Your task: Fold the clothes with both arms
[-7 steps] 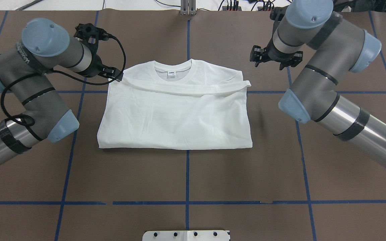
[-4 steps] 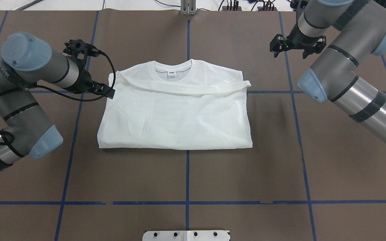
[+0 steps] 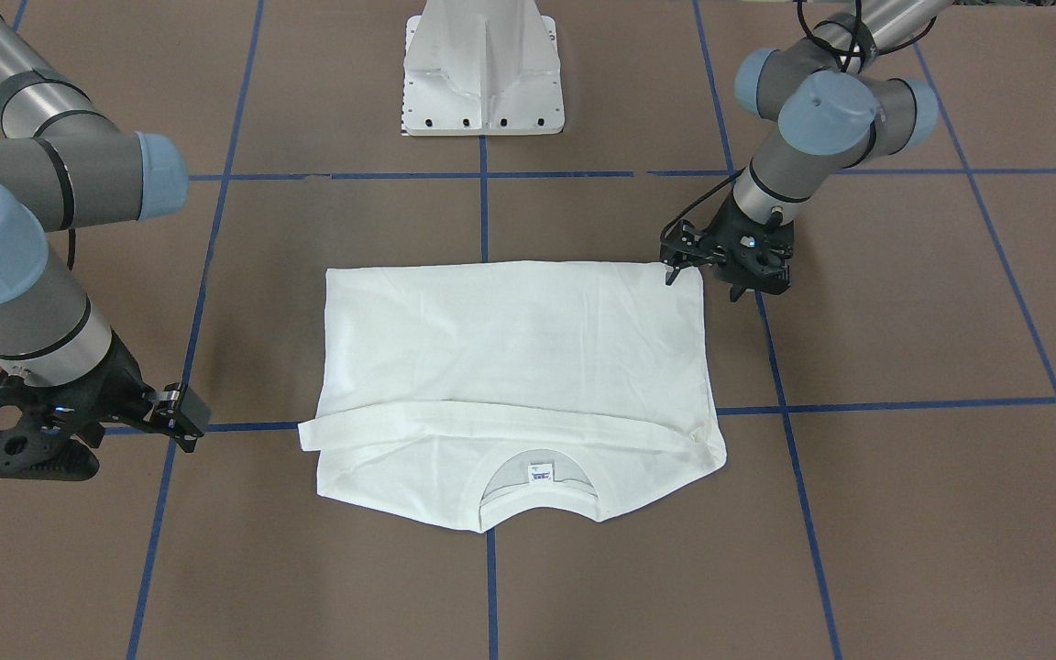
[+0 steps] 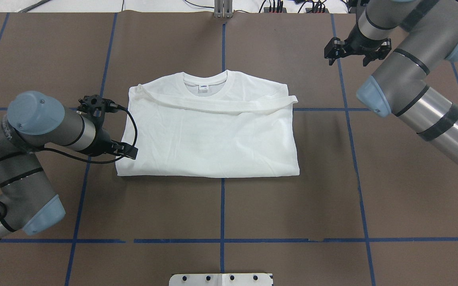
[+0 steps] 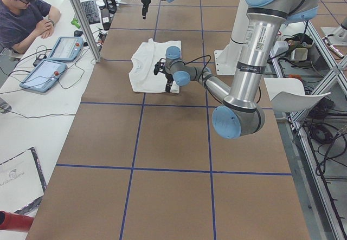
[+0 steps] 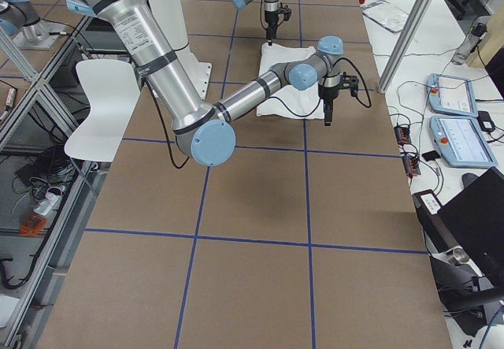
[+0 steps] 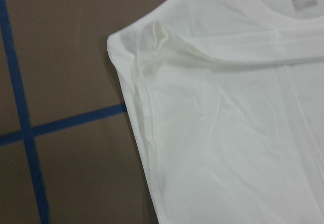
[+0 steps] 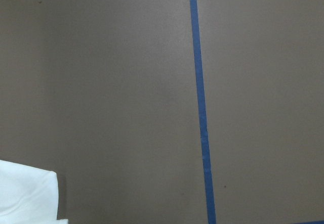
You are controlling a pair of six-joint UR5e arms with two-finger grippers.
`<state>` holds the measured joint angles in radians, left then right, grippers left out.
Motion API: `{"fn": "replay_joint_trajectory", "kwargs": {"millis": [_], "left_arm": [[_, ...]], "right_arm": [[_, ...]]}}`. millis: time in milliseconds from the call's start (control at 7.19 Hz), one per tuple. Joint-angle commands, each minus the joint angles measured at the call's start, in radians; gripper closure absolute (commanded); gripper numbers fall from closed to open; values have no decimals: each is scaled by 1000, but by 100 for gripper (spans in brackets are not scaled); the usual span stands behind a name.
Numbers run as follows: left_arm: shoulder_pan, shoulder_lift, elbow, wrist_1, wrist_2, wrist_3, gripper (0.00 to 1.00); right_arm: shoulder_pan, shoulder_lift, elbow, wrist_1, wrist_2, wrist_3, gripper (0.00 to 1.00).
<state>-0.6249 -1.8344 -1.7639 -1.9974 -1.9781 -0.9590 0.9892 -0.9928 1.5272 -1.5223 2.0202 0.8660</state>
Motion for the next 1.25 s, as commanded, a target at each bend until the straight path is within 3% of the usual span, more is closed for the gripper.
{"fn": "replay_joint_trajectory", "kwargs": {"millis": [0,139,278,417,696,974,1113], "left_arm": [[86,-6,12,-6,51,-64,11],[88,-12,11,-6,59,-67,33],[88,-16,11,-6,59,-69,78],[88,-13,1,-4,59,-69,100],[76,-5,-9,-3,62,-57,100],[-54,-5,7,14,65,94,100],[-134,-6,64,14,70,191,100]], "right_arm": [[0,0,1,1,0,4,0],[0,0,1,1,0,4,0],[0,-1,1,1,0,2,0],[0,0,1,1,0,2,0],[0,0,1,1,0,5,0],[-3,-1,-1,1,-3,8,0],[-3,-1,-1,1,-3,8,0]]}}
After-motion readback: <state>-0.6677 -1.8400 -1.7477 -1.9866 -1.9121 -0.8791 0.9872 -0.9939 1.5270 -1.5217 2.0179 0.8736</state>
